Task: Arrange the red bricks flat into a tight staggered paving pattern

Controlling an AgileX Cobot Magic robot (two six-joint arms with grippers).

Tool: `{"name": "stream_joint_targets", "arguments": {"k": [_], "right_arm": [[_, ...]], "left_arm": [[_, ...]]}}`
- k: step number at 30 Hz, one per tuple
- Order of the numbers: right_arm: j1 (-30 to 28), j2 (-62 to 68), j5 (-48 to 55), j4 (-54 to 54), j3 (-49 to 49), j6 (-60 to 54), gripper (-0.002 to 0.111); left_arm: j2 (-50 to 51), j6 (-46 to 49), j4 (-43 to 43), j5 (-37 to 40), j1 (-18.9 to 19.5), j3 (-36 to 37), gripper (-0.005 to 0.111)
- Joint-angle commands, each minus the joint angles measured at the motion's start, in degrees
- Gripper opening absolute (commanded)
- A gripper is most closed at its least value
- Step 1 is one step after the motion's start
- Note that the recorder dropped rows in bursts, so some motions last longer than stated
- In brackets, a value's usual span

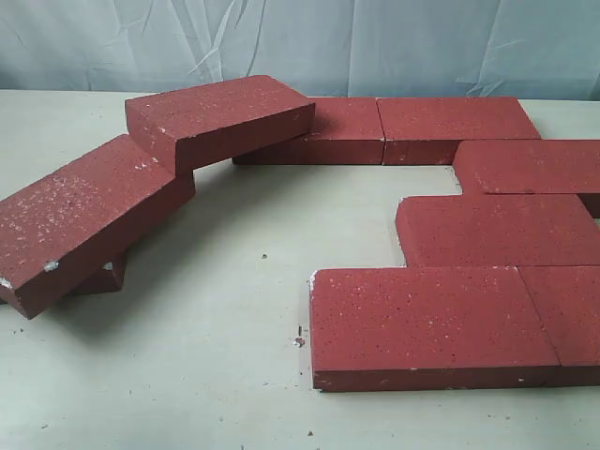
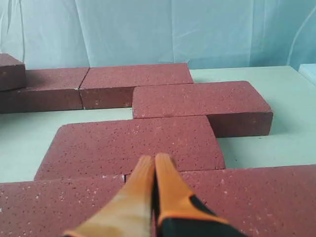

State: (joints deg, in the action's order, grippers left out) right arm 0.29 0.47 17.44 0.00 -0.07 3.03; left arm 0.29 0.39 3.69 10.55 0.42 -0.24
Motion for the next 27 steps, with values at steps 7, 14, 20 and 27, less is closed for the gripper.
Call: {"name": "stream_joint_targets", "arguments": {"k": [7,14,20,27], "right_arm": [[-0.29,-0.47,-12.01,-1.15,0.07,0.05,-0.001],[-0.29,-0.47,-20.89,2.50,0.07,1.15,-0.001],[-0.32,-0.47,-24.43,8.31,0.07,3.11,-0.001],[-0.32,-0.47,-30.91,9.46,0.07,3.19,-0.001]], "left_arm": [[-0.29,-0.03,-4.83,-8.05,0.06,0.24,0.000],[-0.29,-0.03,-13.19,-10.98,0.06,0.24,0.000],[-0.29,-0.39,-17.41,-15.73,0.06,0.24,0.000],[-0.29,-0.84,-16.27,-22.50,0.06,0.24,0.000]]}}
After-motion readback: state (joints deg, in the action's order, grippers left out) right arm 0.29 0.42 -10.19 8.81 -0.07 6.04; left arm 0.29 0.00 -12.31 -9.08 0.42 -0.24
